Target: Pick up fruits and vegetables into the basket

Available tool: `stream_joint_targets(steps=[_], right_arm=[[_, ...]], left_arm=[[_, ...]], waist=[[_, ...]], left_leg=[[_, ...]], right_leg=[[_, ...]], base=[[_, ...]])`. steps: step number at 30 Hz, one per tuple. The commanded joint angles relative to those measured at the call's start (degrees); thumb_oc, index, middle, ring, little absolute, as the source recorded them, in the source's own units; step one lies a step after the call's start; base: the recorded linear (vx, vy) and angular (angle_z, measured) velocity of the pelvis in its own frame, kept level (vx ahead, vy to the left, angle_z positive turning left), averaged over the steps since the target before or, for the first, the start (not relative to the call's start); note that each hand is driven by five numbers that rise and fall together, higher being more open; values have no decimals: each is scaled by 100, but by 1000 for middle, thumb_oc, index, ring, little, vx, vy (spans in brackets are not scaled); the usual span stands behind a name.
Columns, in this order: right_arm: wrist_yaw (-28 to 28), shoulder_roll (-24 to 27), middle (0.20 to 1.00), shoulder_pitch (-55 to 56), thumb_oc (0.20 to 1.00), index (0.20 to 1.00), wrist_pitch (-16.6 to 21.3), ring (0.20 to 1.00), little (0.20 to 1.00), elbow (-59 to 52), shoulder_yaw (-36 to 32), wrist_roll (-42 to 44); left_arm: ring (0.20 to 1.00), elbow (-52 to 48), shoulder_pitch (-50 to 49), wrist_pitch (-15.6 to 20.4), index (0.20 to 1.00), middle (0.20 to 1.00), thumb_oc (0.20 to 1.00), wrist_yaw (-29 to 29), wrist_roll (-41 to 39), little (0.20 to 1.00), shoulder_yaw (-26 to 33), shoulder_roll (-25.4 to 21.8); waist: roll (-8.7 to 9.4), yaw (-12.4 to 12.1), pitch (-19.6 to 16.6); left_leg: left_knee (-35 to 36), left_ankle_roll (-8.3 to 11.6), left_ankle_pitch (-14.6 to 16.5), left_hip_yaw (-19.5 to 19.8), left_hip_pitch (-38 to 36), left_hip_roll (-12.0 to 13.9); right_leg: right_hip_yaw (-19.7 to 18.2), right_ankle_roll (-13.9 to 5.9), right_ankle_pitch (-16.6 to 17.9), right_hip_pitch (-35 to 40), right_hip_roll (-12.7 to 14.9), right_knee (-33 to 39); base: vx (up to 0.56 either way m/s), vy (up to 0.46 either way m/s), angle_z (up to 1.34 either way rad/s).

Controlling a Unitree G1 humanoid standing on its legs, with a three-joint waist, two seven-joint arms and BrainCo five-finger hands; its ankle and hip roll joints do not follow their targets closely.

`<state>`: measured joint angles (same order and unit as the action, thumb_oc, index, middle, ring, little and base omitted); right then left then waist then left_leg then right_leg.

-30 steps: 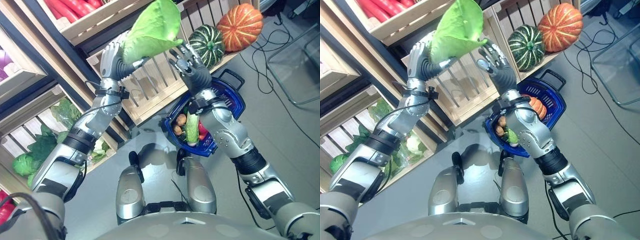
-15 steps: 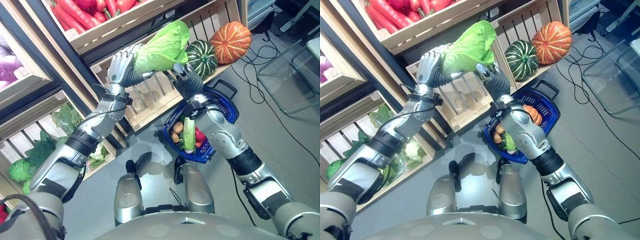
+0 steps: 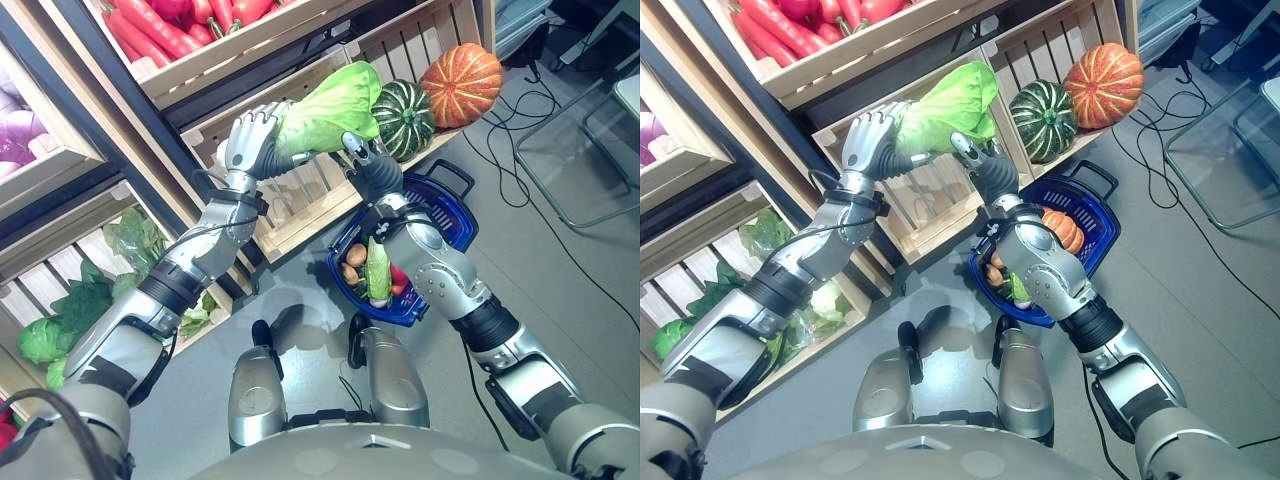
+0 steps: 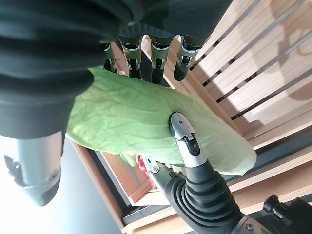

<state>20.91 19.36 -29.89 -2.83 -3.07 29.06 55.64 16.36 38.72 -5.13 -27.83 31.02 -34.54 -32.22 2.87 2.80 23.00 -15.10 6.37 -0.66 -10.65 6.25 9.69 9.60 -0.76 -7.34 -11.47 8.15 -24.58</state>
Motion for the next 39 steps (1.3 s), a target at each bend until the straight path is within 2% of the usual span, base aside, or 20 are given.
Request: stream_joint_targets(steps=[1,6,11,15,24,27,28,29,31,32,39], right_arm=[[-129,-471,1000,-696,1000,1000,-61,1000,1000,-262,344,51],[270,-378,1000,-804,1000,1000,-554,1000,1000,-10,476,-4],[141,-303,1000,-853,1000,1000,-851,1000,1000,336,574,423],[-82,-365,1000,-873,1000,1000,-892,1000,1000,445,654,958],[-333,-643,1000,-1000,1000,1000,-806,1000,1000,684,779,1740],[-5,-708,250,-1033,250,250,-346,250,250,705,744,1747],[123,-752,200,-1009,200,200,-182,200,200,775,652,1695],[218,-784,285,-991,285,285,-90,285,285,792,610,1635],[467,-829,200,-957,200,200,271,200,200,831,443,1471],[571,-841,200,-948,200,200,433,200,200,840,396,1357],[987,-886,200,-834,200,200,809,200,200,726,61,617]], left_arm=[[200,-993,560,296,200,200,200,-137,851,200,-694,188],[200,-1103,740,197,200,200,200,-351,1768,200,-941,78],[200,-1127,925,94,200,200,200,-492,2186,200,-1154,-69],[200,-1089,989,76,200,200,200,-570,2248,200,-1291,-83],[200,-992,1048,333,200,200,200,-532,2309,200,-1496,50],[200,-943,1022,375,200,200,200,-498,2295,200,-1532,135],[200,-921,969,364,200,200,200,-491,2348,200,-1526,188],[200,-911,950,361,200,200,200,-476,2366,200,-1517,211],[200,-906,921,310,200,200,200,-409,2400,200,-1488,237],[200,-897,924,273,200,200,200,-387,2414,200,-1494,250],[200,-895,802,50,200,200,200,-340,2446,200,-1403,272]], waist=[[80,-37,-148],[113,-46,-160],[143,-56,-168],[155,-80,-180],[215,-186,-273],[224,-202,-292],[211,-190,-308],[204,-186,-310],[178,-158,-305],[170,-148,-304],[64,-55,-248]], left_leg=[[-345,-292,992,-147,-156,-165],[-282,-274,984,-166,-183,-151],[-221,-258,969,-195,-215,-121],[-203,-249,962,-199,-229,-106],[-110,-221,944,-162,-286,-76],[-95,-213,941,-149,-292,-63],[-67,-211,937,-155,-309,-64],[-58,-211,935,-154,-312,-70],[-34,-212,929,-161,-317,-78],[-30,-211,929,-166,-315,-82],[-27,-233,931,-187,-308,-119]], right_leg=[[-158,-522,166,569,196,936],[-136,-543,190,588,206,992],[-120,-551,207,621,203,1051],[-103,-558,213,643,207,1071],[-33,-590,245,770,207,1216],[-22,-596,251,782,212,1237],[-21,-608,259,792,214,1261],[-25,-612,263,793,213,1270],[-33,-616,275,789,224,1297],[-35,-619,279,786,230,1307],[-86,-611,296,712,254,1280]], base=[[0,0,0],[0,0,0],[0,0,0],[-3,-5,1],[0,-23,1],[-2,-4,1],[0,0,0],[0,0,0],[-36,30,1],[-39,35,-1],[-39,52,-2]])
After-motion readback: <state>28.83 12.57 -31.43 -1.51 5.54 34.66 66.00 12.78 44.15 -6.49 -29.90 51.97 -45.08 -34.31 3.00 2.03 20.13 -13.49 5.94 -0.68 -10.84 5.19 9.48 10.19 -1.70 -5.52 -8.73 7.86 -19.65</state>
